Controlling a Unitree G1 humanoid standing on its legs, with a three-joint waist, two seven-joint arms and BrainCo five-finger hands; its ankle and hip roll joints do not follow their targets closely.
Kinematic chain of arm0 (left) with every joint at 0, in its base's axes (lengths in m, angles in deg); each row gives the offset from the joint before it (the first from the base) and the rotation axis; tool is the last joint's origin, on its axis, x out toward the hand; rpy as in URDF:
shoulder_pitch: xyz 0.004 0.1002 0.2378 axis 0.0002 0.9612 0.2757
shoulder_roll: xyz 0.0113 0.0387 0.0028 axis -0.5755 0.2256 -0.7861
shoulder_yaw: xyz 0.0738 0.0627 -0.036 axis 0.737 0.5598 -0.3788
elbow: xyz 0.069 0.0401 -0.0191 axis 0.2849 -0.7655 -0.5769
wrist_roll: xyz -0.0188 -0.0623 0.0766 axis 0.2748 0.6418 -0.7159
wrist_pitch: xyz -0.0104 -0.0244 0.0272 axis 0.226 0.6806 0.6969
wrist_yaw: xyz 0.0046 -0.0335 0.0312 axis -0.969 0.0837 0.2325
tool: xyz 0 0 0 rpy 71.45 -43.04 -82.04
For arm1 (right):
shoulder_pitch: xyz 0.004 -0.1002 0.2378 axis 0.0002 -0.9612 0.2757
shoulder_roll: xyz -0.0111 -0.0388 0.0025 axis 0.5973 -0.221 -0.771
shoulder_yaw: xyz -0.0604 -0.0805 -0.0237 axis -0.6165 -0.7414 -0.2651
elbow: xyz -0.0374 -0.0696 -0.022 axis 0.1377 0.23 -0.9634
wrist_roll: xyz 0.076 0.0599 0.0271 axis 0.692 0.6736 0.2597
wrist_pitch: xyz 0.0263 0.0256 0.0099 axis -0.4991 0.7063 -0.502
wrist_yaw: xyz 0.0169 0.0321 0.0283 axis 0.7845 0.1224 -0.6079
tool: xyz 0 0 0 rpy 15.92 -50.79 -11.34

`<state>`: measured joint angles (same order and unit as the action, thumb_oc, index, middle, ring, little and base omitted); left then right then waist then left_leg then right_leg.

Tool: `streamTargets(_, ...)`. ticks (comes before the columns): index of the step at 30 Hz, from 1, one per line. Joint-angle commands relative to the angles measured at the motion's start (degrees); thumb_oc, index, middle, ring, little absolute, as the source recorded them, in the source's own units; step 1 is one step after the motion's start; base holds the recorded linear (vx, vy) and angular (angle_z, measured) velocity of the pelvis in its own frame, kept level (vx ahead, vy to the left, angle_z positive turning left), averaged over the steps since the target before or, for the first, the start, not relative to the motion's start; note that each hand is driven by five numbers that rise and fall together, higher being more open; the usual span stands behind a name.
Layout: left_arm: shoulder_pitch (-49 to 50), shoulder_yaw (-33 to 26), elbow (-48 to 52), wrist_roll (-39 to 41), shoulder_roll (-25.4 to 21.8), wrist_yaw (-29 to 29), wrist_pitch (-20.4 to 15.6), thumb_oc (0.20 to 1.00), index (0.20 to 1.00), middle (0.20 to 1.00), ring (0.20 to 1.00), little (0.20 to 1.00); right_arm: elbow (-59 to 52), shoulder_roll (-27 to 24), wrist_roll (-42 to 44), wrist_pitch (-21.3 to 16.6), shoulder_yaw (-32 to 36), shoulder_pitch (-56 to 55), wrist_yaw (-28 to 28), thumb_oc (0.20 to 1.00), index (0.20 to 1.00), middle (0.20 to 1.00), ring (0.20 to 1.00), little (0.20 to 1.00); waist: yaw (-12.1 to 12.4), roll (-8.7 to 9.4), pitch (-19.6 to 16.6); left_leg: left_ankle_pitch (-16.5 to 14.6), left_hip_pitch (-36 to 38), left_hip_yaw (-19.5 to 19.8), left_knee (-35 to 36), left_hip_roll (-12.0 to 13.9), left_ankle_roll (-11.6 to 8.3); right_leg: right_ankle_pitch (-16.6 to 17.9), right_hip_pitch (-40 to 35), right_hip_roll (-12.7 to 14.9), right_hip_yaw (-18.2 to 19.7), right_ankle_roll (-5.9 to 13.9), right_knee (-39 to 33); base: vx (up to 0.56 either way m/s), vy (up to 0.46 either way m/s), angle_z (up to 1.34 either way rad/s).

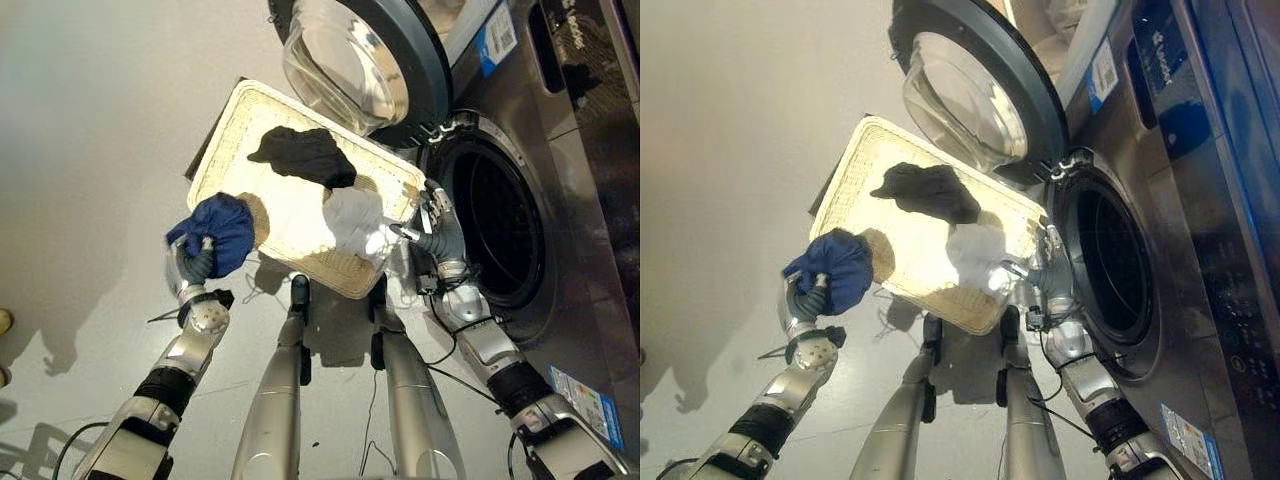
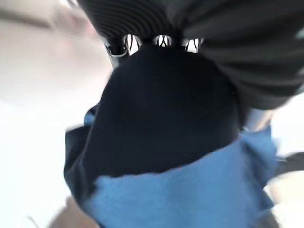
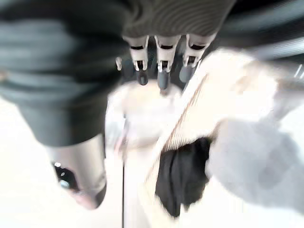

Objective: Put the clothes into the washing machine.

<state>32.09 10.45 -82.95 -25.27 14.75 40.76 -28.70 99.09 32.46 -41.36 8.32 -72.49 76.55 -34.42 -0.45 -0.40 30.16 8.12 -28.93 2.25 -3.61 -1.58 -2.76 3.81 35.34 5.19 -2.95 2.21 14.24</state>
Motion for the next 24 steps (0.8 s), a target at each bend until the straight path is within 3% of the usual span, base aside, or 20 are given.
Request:
streamTargets(1,-1.0,0.5,5.7,6.3,1.3,-17.1,-9.3,0.501,0.501,0.501,0.501,0.501,-7.4,-1.3,-0.4,1.1,-0.9,-0.4,-6.4,1.000,1.000,1.000,1.000,1.000,-1.1,-2.15,-0.4,-3.9,0.7,-1.1,-2.4,-3.8,1.02,-1.0,-4.5,-2.4,-2.6,1.26,-4.8,-0.01,-0.020,0.05)
streamTargets(4,-1.3,2.5,8.7,9.4,0.8,-24.4,-10.6,0.529,0.529,0.529,0.529,0.529,-6.9,-1.6,2.6,3.4,-1.9,1.0,-10.5,1.000,1.000,1.000,1.000,1.000,-1.0,-2.41,-0.4,-3.5,0.7,-1.2,-2.3,-3.8,0.92,-0.6,-4.6,-2.2,-3.0,1.26,-5.0,-0.02,-0.008,0.06)
streamTargets(5,-1.8,4.0,9.8,12.2,0.3,-29.0,-12.0,0.485,0.485,0.485,0.485,0.485,-6.3,-2.0,4.5,5.7,-3.2,2.0,-14.2,1.000,1.000,1.000,1.000,1.000,-0.9,-2.55,-0.4,-3.3,0.9,-1.2,-2.1,-3.8,0.89,-0.6,-4.9,-2.2,-3.3,1.22,-5.1,-0.01,-0.009,0.09)
streamTargets(7,-2.5,5.1,10.6,13.6,-0.2,-31.2,-12.4,0.432,0.432,0.432,0.432,0.432,-5.7,-2.3,5.9,8.0,-4.6,2.9,-17.0,1.000,1.000,1.000,1.000,1.000,-0.8,-2.51,-0.4,-3.2,1.1,-1.3,-1.9,-3.8,0.83,-0.5,-5.2,-2.2,-3.5,1.24,-5.3,0.00,-0.007,0.03)
streamTargets(9,-3.6,6.3,11.1,15.3,-1.0,-34.1,-13.4,0.329,0.329,0.329,0.329,0.329,-4.8,-2.9,10.1,12.0,-6.6,3.9,-21.1,1.000,1.000,1.000,1.000,1.000,-0.7,-2.37,-0.4,-3.0,1.4,-1.5,-1.7,-3.6,0.81,-0.5,-5.5,-2.2,-3.7,1.24,-5.4,0.00,-0.019,0.00)
streamTargets(11,-4.6,7.7,11.8,16.5,-2.0,-36.4,-14.2,0.325,0.325,0.325,0.325,0.325,-3.6,-3.4,14.1,13.6,-8.1,4.5,-23.2,1.000,1.000,1.000,1.000,1.000,-0.5,-2.16,-0.4,-2.8,1.4,-1.5,-1.6,-3.5,0.80,-0.5,-5.6,-2.3,-4.0,1.24,-5.5,0.01,-0.036,0.01)
streamTargets(14,-5.8,9.7,13.5,17.0,-2.9,-38.7,-13.9,0.332,0.332,0.332,0.332,0.332,-2.8,-3.5,18.2,14.5,-9.2,5.1,-24.0,1.000,1.000,1.000,1.000,1.000,-0.3,-1.92,-0.4,-2.6,1.4,-1.4,-1.2,-3.4,0.81,-0.3,-5.6,-2.5,-4.2,1.37,-5.7,0.01,-0.049,0.05)
streamTargets(18,-6.8,11.5,15.3,16.8,-3.8,-40.8,-12.8,0.278,0.278,0.278,0.278,0.278,-3.2,-3.0,21.0,15.8,-10.0,4.8,-24.1,1.000,1.000,1.000,1.000,1.000,-0.3,-1.75,-0.4,-2.3,1.4,-1.4,-0.6,-3.3,0.92,0.0,-5.3,-2.8,-4.2,1.52,-5.9,0.00,-0.007,0.01)
streamTargets(22,-7.7,13.0,17.3,18.3,-4.2,-44.6,-11.8,0.200,0.200,0.200,0.200,0.200,-3.2,-2.5,21.4,16.2,-11.1,4.6,-23.0,1.000,1.000,1.000,1.000,1.000,-0.5,-1.72,-0.4,-2.2,1.2,-1.6,-0.2,-3.3,1.02,0.3,-5.0,-2.9,-4.0,1.60,-6.1,0.00,0.000,0.00)
streamTargets(24,-8.0,13.9,18.4,19.8,-4.2,-46.9,-11.5,0.200,0.200,0.200,0.200,0.200,-2.6,-2.5,19.8,15.5,-11.8,4.6,-21.2,1.000,1.000,1.000,1.000,1.000,-0.6,-1.75,-0.4,-2.4,1.1,-1.6,-0.5,-3.4,1.08,0.4,-4.9,-2.8,-3.9,1.64,-6.1,0.00,0.000,0.00)
